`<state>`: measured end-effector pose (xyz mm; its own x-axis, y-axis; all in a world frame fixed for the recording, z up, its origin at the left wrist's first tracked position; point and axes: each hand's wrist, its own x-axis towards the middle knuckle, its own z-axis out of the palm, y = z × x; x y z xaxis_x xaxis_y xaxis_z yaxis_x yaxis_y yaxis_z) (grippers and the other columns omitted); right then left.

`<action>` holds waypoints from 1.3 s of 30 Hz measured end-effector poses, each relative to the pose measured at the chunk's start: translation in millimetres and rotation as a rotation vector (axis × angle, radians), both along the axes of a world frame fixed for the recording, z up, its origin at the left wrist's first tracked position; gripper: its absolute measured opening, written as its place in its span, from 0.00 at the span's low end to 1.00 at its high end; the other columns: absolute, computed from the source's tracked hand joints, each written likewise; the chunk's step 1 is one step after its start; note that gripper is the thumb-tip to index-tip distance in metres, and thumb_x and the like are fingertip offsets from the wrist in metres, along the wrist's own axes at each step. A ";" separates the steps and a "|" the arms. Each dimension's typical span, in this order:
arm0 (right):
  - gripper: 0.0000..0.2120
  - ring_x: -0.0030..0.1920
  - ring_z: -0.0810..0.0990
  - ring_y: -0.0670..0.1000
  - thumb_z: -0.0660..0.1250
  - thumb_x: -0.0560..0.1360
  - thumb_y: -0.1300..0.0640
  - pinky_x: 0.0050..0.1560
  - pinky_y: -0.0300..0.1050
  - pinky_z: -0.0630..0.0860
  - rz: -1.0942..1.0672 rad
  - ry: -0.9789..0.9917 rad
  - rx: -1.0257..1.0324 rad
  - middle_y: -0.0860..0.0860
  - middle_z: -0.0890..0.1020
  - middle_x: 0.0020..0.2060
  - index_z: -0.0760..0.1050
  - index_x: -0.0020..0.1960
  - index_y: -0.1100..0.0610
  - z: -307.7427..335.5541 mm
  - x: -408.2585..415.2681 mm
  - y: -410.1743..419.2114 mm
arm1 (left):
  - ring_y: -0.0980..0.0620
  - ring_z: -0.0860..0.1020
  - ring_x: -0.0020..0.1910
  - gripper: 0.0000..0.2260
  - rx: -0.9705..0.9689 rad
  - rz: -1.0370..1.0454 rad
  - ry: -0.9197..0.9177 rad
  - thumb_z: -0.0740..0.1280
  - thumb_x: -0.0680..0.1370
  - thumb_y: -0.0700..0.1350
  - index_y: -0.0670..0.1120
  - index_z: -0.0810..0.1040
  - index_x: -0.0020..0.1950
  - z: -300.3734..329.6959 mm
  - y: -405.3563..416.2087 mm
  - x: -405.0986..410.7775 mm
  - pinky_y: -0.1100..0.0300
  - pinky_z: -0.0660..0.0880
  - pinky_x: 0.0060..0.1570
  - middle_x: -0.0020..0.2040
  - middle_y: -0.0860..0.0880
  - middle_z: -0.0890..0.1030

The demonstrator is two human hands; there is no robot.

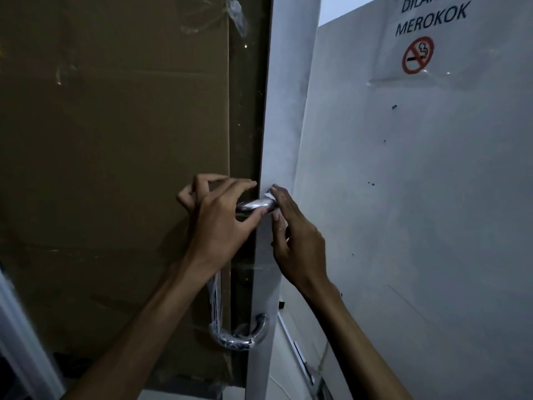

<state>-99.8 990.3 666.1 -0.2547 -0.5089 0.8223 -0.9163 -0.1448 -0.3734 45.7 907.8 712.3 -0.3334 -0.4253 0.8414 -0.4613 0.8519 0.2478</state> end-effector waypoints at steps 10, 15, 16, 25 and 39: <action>0.28 0.40 0.85 0.45 0.62 0.83 0.68 0.39 0.45 0.85 0.231 -0.129 0.004 0.38 0.75 0.73 0.71 0.77 0.43 7.2 -16.7 -8.6 | 0.53 0.70 0.58 0.09 0.079 -0.030 0.046 0.74 0.76 0.57 0.56 0.77 0.46 0.6 -1.5 -8.1 0.53 0.53 0.52 0.47 0.60 0.78; 0.21 0.42 0.87 0.49 0.61 0.84 0.67 0.35 0.48 0.85 0.322 -0.398 -0.046 0.40 0.78 0.71 0.77 0.73 0.52 8.9 -23.1 -9.1 | 0.55 0.67 0.56 0.09 0.143 -0.035 0.053 0.73 0.76 0.58 0.55 0.79 0.48 1.0 -0.1 -9.4 0.52 0.54 0.52 0.47 0.61 0.78; 0.20 0.46 0.87 0.47 0.62 0.84 0.67 0.36 0.48 0.85 0.302 -0.390 -0.063 0.41 0.79 0.70 0.78 0.73 0.52 9.2 -22.2 -10.4 | 0.56 0.67 0.56 0.09 0.151 -0.034 0.055 0.74 0.76 0.58 0.56 0.79 0.48 1.1 -0.1 -10.4 0.53 0.52 0.51 0.47 0.60 0.79; 0.15 0.32 0.85 0.51 0.65 0.84 0.60 0.35 0.47 0.85 0.158 -0.774 -0.261 0.40 0.85 0.60 0.81 0.68 0.49 -2.4 13.5 -12.9 | 0.52 0.69 0.58 0.08 0.217 0.000 0.048 0.74 0.76 0.58 0.57 0.80 0.49 0.5 0.9 -14.2 0.46 0.57 0.56 0.48 0.59 0.77; 0.13 0.23 0.71 0.43 0.65 0.84 0.57 0.25 0.38 0.71 0.410 -1.869 -0.118 0.48 0.80 0.27 0.81 0.67 0.49 47.9 50.2 -0.4 | 0.48 0.70 0.61 0.05 0.347 -0.113 0.050 0.77 0.76 0.52 0.56 0.84 0.50 10.2 -2.1 -1.2 0.66 0.66 0.61 0.49 0.54 0.77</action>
